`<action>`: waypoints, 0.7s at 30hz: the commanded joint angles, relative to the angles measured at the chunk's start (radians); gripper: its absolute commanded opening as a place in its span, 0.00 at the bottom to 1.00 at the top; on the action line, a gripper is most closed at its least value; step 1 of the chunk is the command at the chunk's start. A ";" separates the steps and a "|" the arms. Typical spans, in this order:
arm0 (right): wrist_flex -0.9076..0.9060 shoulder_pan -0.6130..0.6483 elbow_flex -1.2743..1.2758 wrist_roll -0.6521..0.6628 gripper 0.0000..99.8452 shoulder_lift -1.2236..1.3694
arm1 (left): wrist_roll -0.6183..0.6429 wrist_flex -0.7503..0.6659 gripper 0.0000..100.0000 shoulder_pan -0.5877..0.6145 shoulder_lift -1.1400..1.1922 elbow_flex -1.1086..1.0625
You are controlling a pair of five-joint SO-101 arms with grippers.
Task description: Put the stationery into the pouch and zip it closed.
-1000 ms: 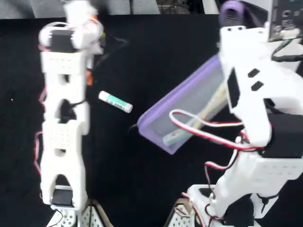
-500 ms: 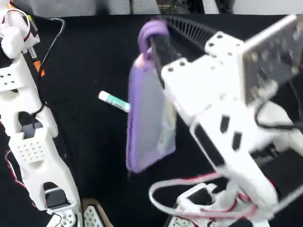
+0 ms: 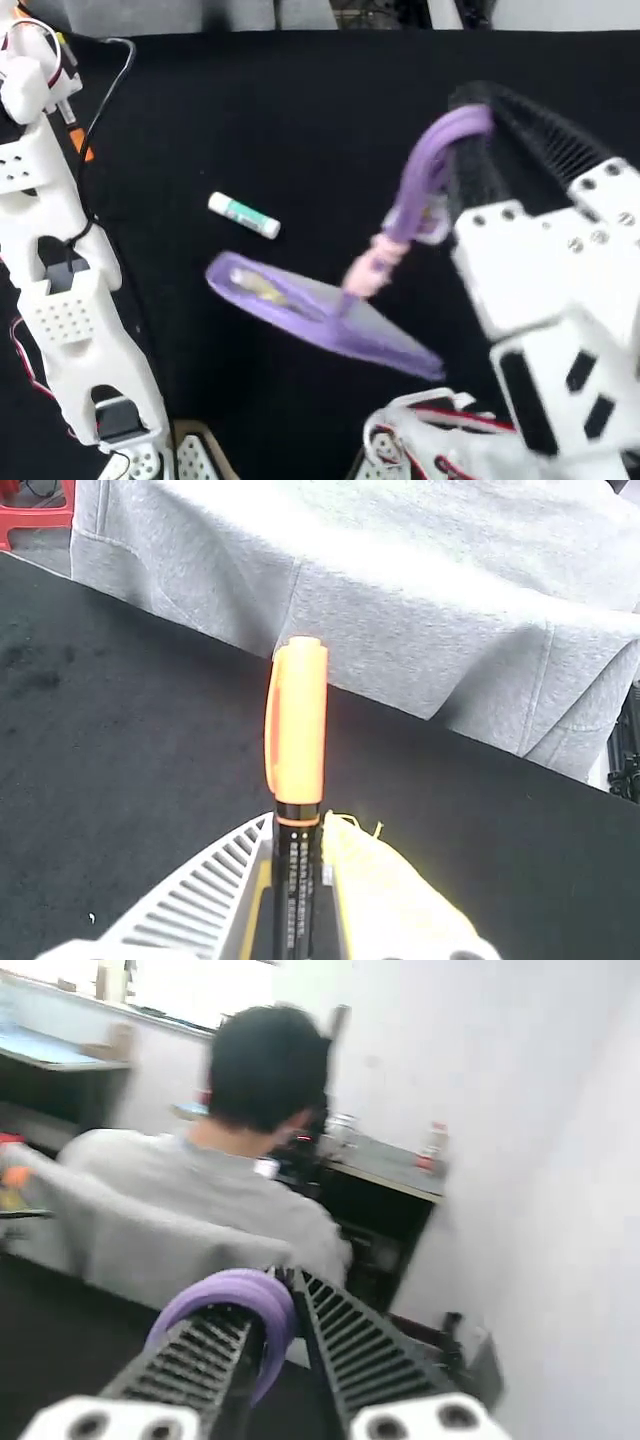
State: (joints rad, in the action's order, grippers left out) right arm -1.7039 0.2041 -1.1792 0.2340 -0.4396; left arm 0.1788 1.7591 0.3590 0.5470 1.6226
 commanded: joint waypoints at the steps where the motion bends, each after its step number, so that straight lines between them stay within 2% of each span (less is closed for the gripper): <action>1: 0.126 -0.107 0.113 0.011 0.01 0.050 | 0.012 0.003 0.03 -0.016 -0.048 0.018; 5: 0.245 -0.107 0.259 0.008 0.01 0.104 | 0.012 0.003 0.03 -0.059 -0.048 0.018; 9: 0.333 -0.107 0.335 -0.060 0.01 0.134 | 0.012 0.003 0.03 -0.117 -0.057 0.022; 15: 0.339 -0.109 0.343 -0.061 0.01 0.136 | 0.014 0.003 0.03 -0.203 -0.117 0.035; 21: 0.319 -0.109 0.338 -0.061 0.01 0.136 | 0.014 0.005 0.03 -0.278 -0.278 0.035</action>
State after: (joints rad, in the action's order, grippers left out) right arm -1.3878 0.1105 -0.8370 0.1818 -0.2984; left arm 0.1803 1.7591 0.1320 0.4181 1.6226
